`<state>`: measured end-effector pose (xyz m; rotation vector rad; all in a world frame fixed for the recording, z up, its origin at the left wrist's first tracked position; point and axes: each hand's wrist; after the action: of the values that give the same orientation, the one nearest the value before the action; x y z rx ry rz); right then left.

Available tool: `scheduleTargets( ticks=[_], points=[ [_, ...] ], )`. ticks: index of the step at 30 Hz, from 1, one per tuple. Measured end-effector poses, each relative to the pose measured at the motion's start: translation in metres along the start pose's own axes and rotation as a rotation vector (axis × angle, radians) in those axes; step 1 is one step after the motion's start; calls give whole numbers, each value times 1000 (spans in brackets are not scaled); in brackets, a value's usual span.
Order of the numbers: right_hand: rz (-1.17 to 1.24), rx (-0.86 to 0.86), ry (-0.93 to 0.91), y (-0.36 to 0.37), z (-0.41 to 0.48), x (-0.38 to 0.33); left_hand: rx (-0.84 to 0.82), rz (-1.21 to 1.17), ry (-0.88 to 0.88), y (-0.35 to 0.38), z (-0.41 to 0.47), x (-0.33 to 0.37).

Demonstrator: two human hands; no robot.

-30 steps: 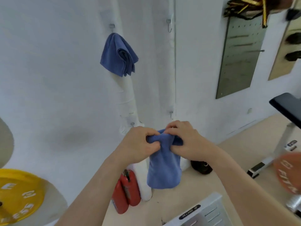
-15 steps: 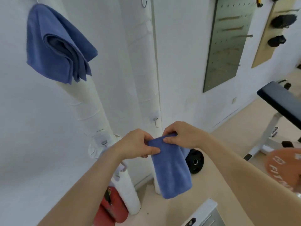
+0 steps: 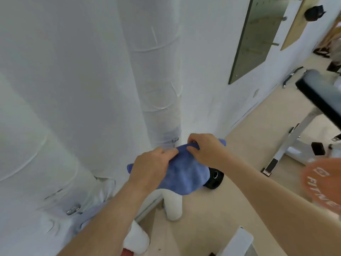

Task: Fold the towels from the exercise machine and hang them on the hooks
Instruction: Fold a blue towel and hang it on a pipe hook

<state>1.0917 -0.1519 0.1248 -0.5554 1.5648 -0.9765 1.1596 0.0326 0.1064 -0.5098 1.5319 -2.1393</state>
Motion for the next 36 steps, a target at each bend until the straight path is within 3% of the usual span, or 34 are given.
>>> scheduleTargets(
  ticks=[5,10,13,17,21,25,29,32,36],
  points=[
    [-29,204,-21,36,39,24,-13,66,8,56,13,-19],
    [428,281,245,83,37,38,127,-48,-127,82,9,-10],
    [516,336,379,91,30,36,174,-92,-292,80,7,5],
    [697,185,273,82,18,22,144,-273,-465,79,4,27],
    [589,77,199,85,11,17,85,-617,-599,77,6,38],
    [468,165,227,95,7,7,-29,-733,-638,70,7,33],
    [333,49,269,90,4,4,-168,-825,-610,59,4,27],
    [269,11,276,77,-5,-1,-146,-818,-621,48,-2,31],
    [207,11,235,53,-28,-12,-78,-931,-772,26,-20,40]
  ],
)
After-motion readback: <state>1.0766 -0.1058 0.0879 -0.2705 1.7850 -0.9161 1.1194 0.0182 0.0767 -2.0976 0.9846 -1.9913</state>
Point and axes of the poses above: each hand's wrist, its own z-axis towards the middle knuckle, its own y-axis out of the palm, x = y × z, and after that the axes turned 8 degrees about z, right-handed
